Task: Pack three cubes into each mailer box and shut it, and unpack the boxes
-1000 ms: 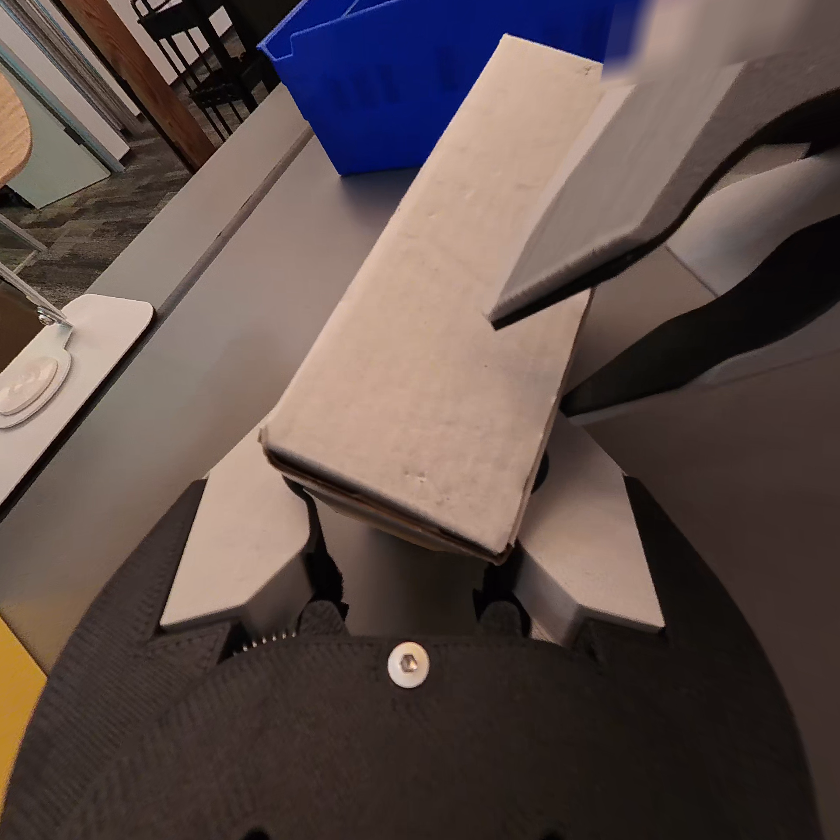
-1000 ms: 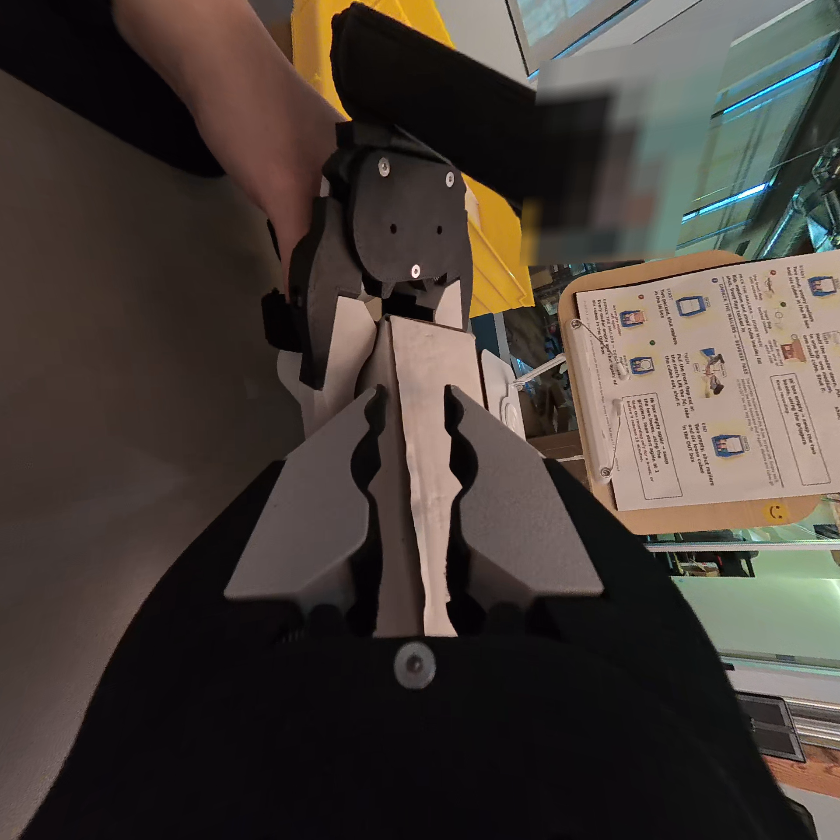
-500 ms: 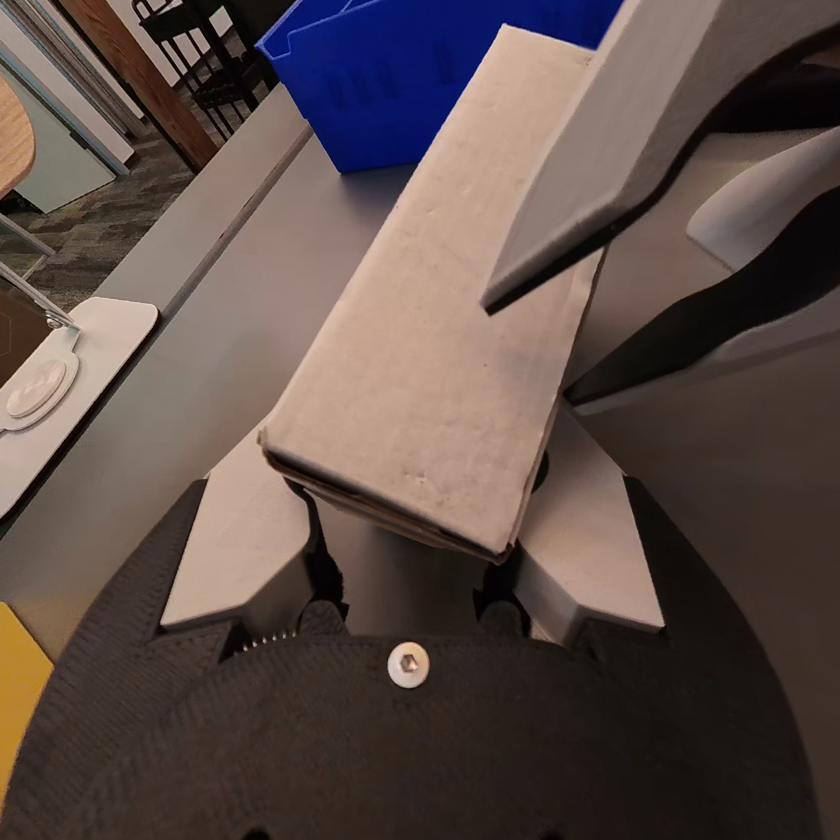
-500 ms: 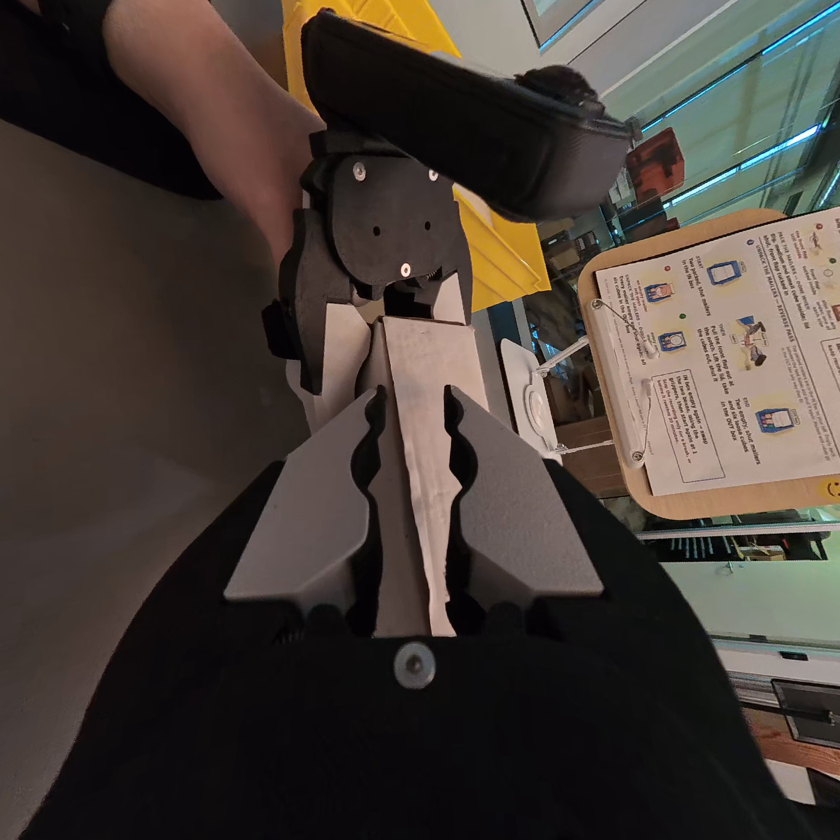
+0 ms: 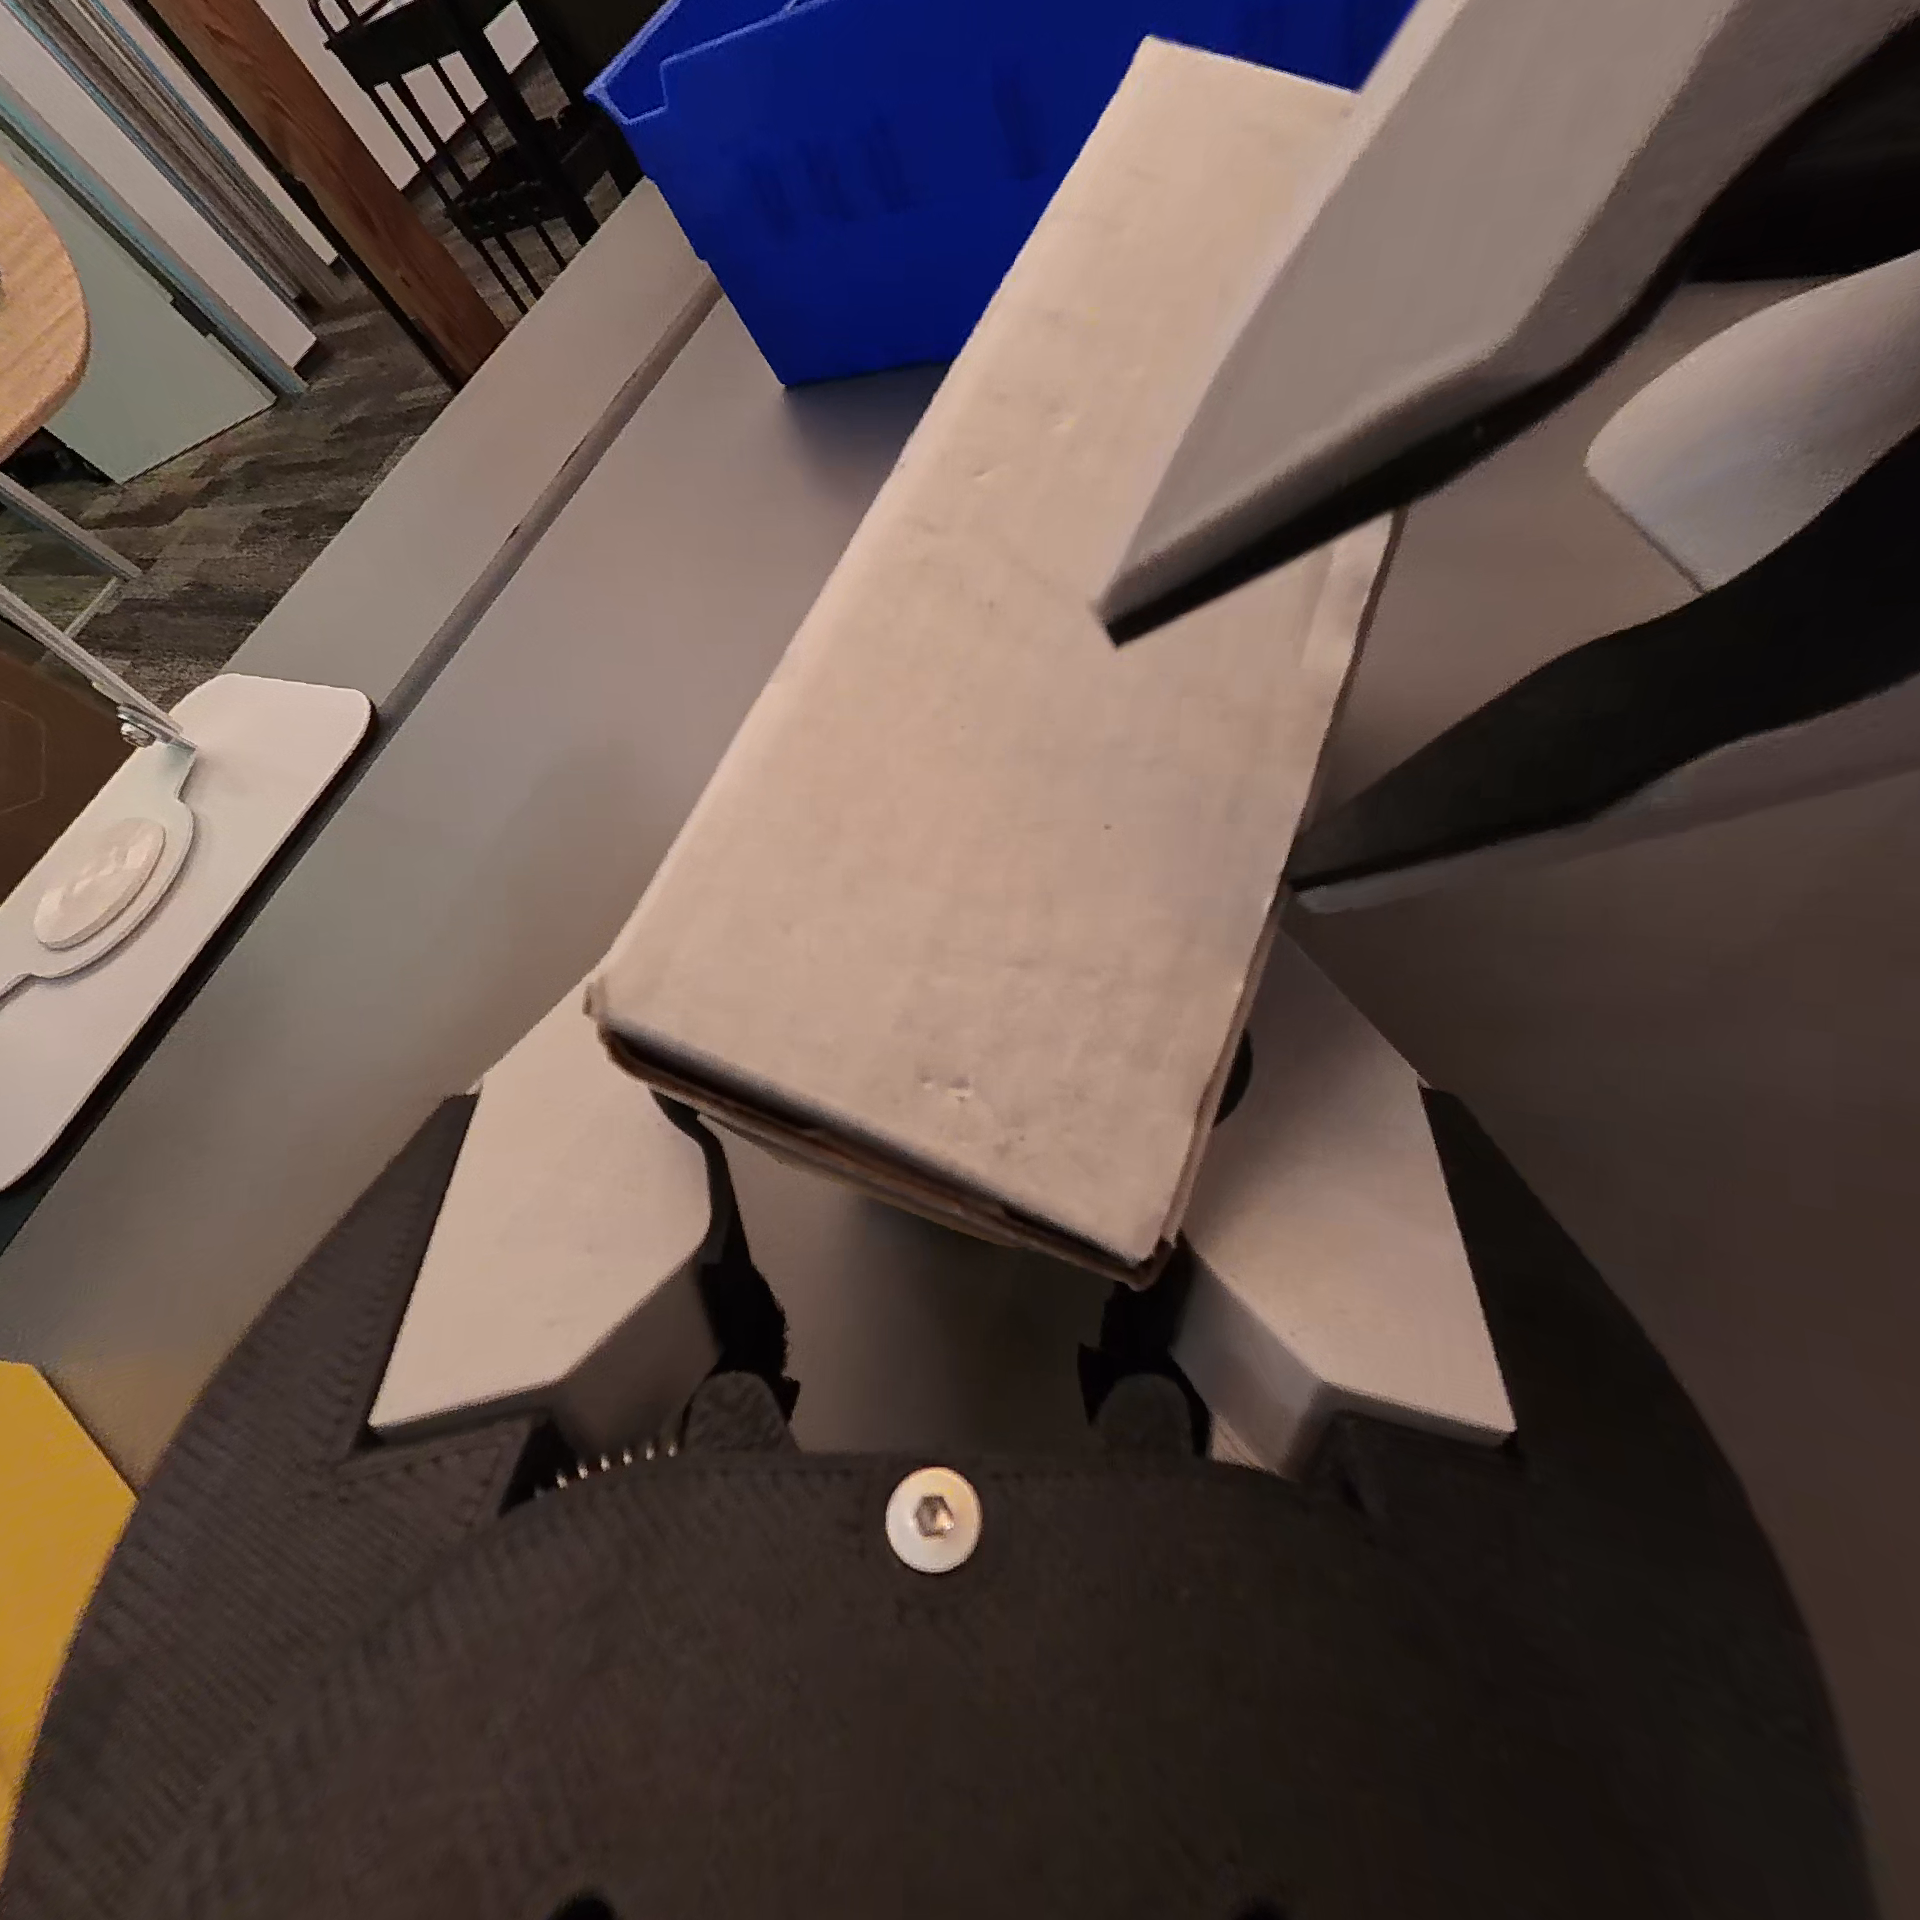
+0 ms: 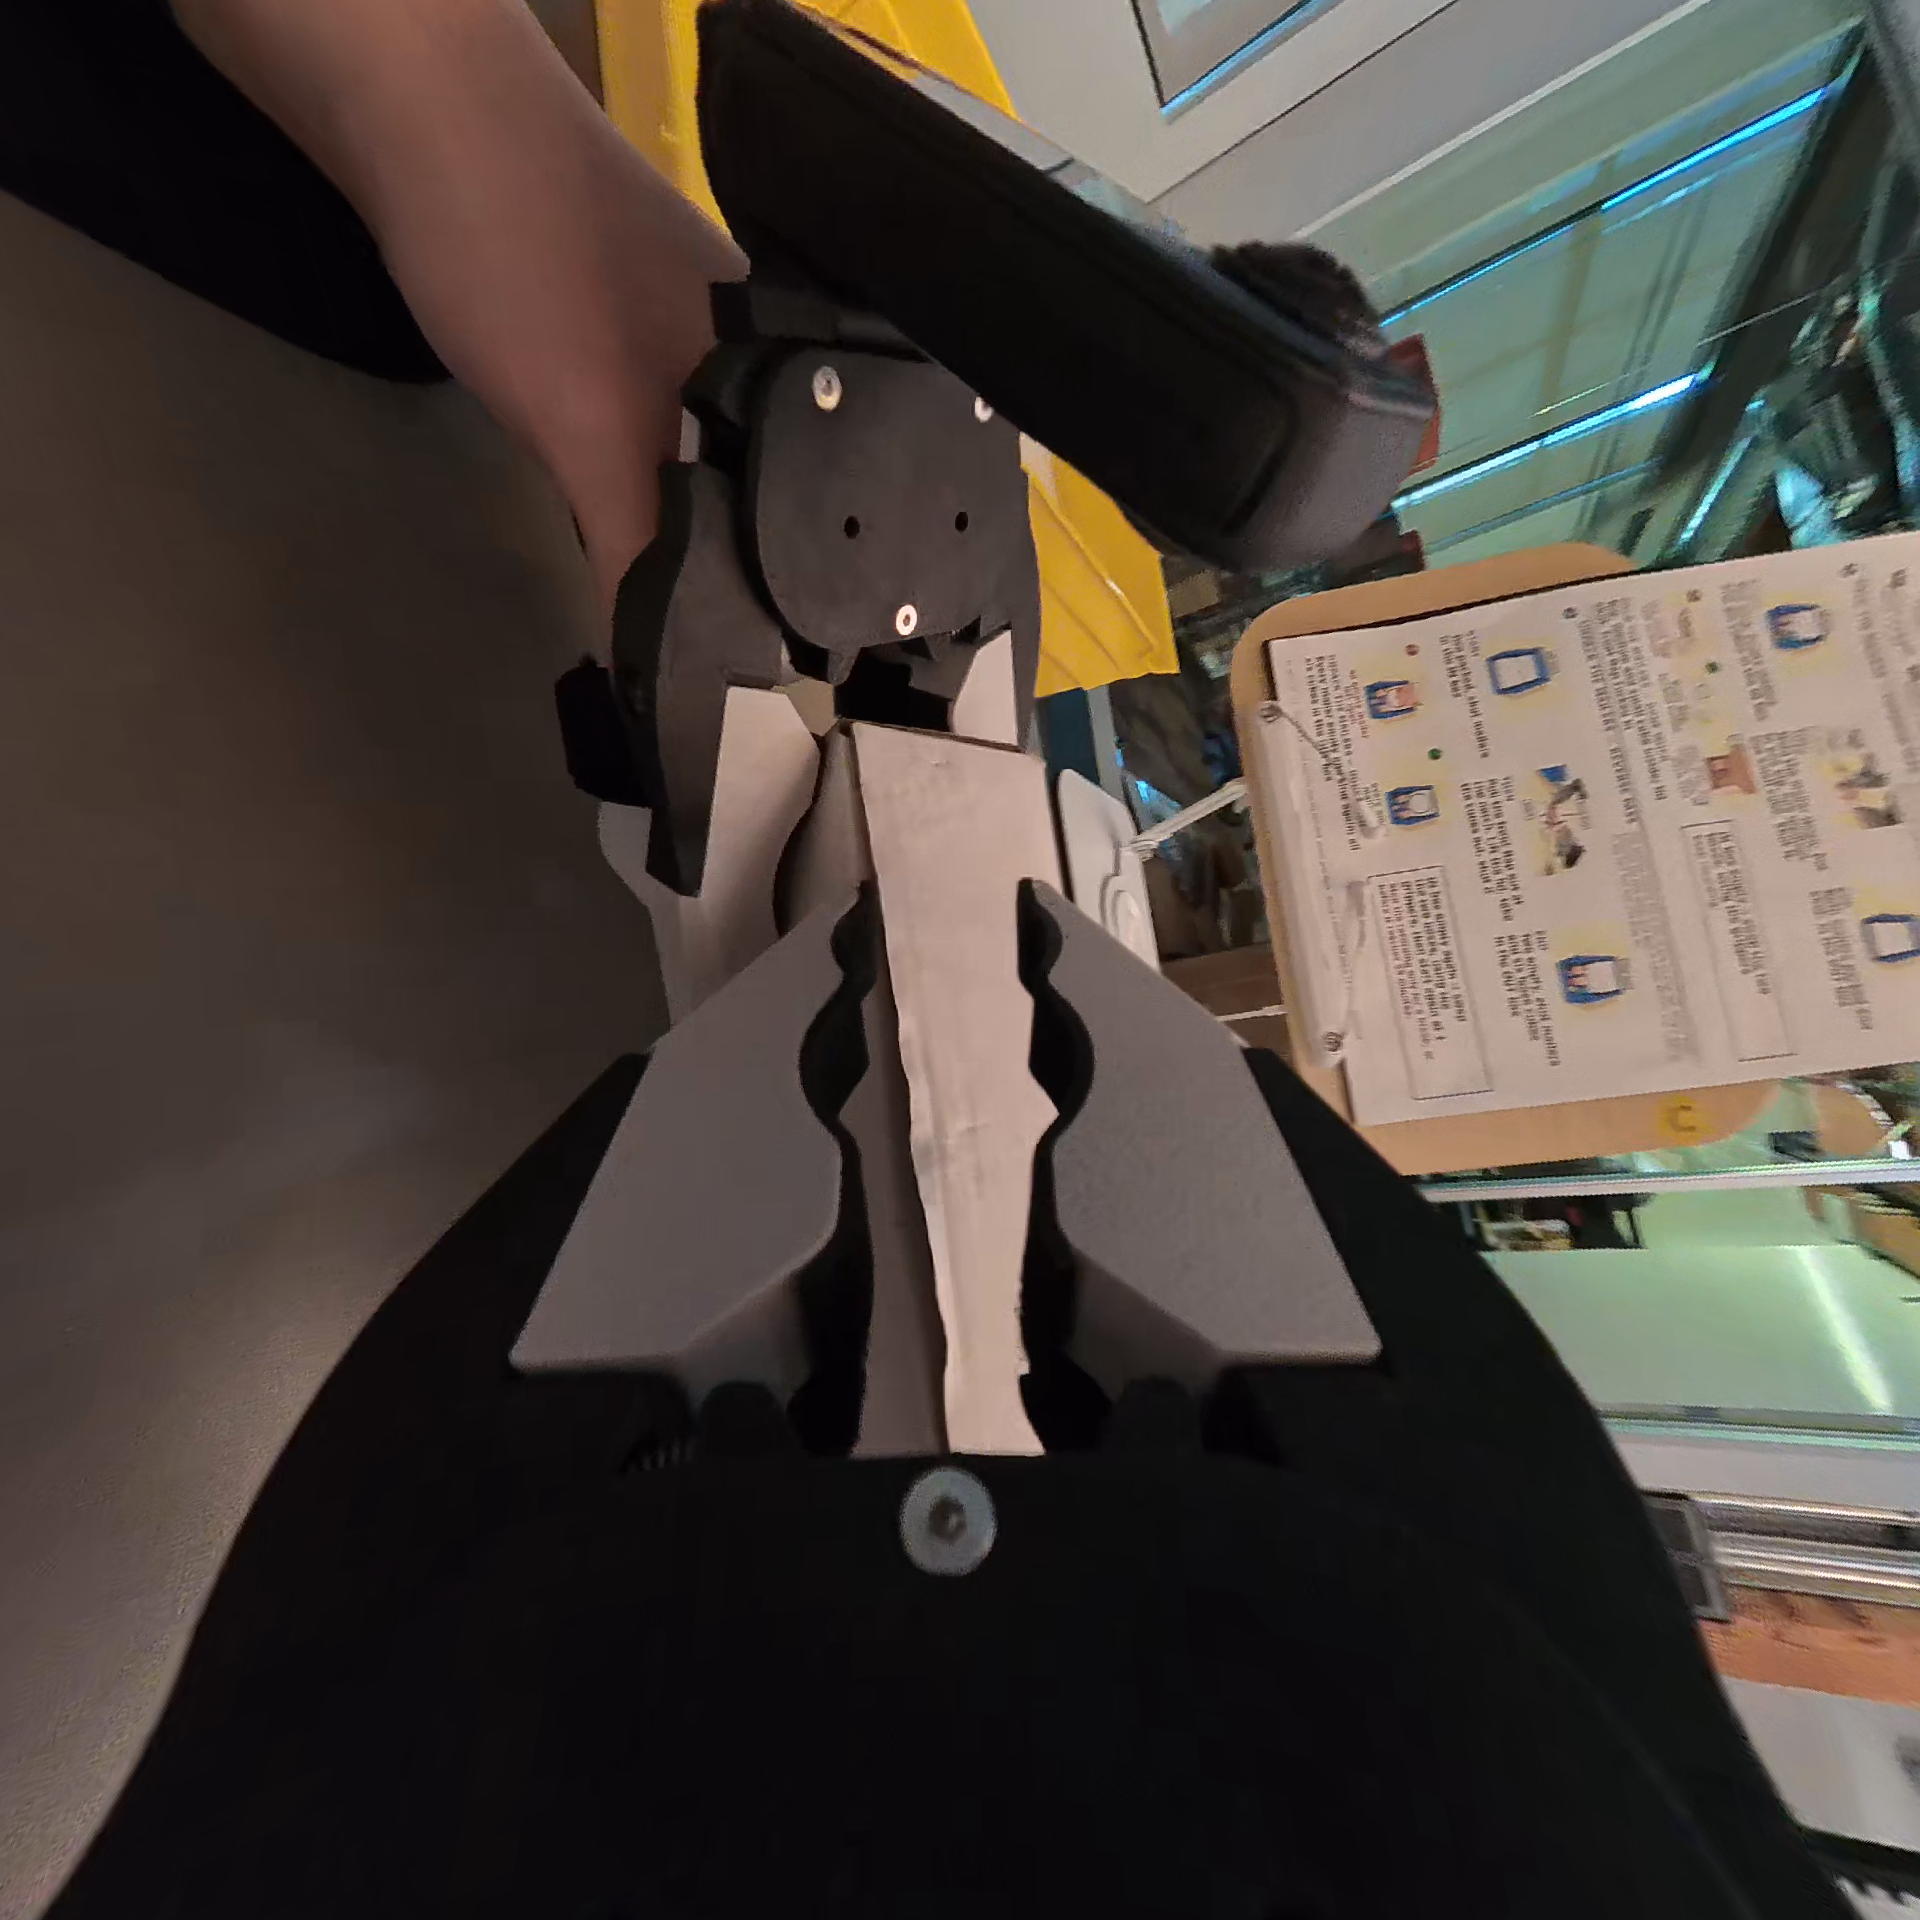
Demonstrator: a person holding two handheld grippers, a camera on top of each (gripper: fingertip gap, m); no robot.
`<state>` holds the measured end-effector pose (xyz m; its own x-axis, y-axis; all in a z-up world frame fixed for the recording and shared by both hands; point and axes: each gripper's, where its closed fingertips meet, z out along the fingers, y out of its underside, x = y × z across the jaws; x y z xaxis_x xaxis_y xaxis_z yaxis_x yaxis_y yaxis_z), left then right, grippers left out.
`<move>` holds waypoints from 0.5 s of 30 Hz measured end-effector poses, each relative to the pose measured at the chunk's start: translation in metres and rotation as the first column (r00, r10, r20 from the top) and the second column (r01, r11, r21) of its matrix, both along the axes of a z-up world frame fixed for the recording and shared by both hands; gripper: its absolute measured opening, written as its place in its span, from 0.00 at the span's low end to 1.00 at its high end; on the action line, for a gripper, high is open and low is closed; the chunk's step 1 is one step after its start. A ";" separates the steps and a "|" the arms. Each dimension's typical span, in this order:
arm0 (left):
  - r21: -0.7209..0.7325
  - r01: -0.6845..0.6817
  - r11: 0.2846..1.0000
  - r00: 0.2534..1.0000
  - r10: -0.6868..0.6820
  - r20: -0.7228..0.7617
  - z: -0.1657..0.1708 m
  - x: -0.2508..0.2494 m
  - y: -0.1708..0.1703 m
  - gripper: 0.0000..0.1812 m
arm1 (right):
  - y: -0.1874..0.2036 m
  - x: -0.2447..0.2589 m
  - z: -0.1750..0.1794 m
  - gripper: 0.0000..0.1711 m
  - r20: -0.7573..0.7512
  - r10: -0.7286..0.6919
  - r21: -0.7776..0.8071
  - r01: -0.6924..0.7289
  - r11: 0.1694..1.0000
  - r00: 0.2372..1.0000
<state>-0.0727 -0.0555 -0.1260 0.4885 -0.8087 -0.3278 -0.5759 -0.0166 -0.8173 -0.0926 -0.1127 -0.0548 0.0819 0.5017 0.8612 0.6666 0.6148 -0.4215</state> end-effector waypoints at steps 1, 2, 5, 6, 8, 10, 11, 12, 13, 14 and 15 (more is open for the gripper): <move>0.001 0.000 1.000 1.000 0.000 0.001 0.000 0.000 0.000 0.52 | 0.000 0.000 0.002 0.16 0.000 -0.003 0.019 0.003 1.000 1.000; 0.004 0.000 1.000 1.000 0.000 0.001 0.000 0.000 0.000 0.51 | 0.000 0.000 0.002 0.16 0.000 -0.005 0.026 0.005 1.000 1.000; 0.010 -0.002 1.000 1.000 0.002 -0.007 0.000 -0.001 0.001 0.51 | 0.000 0.000 0.005 0.17 -0.011 -0.003 0.032 0.004 0.999 1.000; 0.010 -0.002 1.000 1.000 0.002 -0.009 0.000 -0.001 0.001 0.51 | 0.000 0.000 0.005 0.18 -0.012 -0.002 0.032 0.002 0.999 1.000; 0.011 -0.003 1.000 1.000 0.003 -0.012 -0.001 -0.001 0.001 0.51 | 0.000 0.000 0.005 0.18 -0.011 -0.002 0.043 0.003 0.999 1.000; 0.011 -0.004 1.000 1.000 0.004 -0.016 -0.001 -0.001 0.001 0.50 | 0.000 0.000 0.006 0.18 -0.008 -0.002 0.064 0.002 0.998 1.000; 0.012 -0.006 1.000 1.000 0.006 -0.017 -0.001 -0.002 0.002 0.50 | 0.000 0.000 0.006 0.18 -0.007 -0.003 0.069 0.003 0.998 1.000; 0.011 -0.007 1.000 1.000 0.007 -0.018 -0.001 -0.002 0.002 0.50 | 0.000 0.000 0.006 0.18 -0.006 -0.003 0.069 0.003 0.998 1.000; 0.011 -0.008 1.000 1.000 0.008 -0.018 -0.001 -0.002 0.002 0.50 | 0.000 0.000 0.007 0.18 -0.010 -0.002 0.072 0.003 0.997 1.000; 0.013 -0.008 1.000 1.000 0.008 -0.020 -0.001 -0.002 0.002 0.50 | 0.000 0.000 0.008 0.18 -0.012 0.000 0.074 0.001 0.997 1.000; 0.014 -0.009 1.000 1.000 0.009 -0.021 -0.001 -0.002 0.002 0.50 | 0.000 0.000 0.008 0.18 -0.011 -0.001 0.074 0.002 0.997 1.000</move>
<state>-0.0748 -0.0536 -0.1271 0.4883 -0.7997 -0.3492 -0.5929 -0.0104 -0.8052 -0.0930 -0.1125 -0.0470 0.0923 0.4367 0.8949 0.6629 0.6437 -0.3824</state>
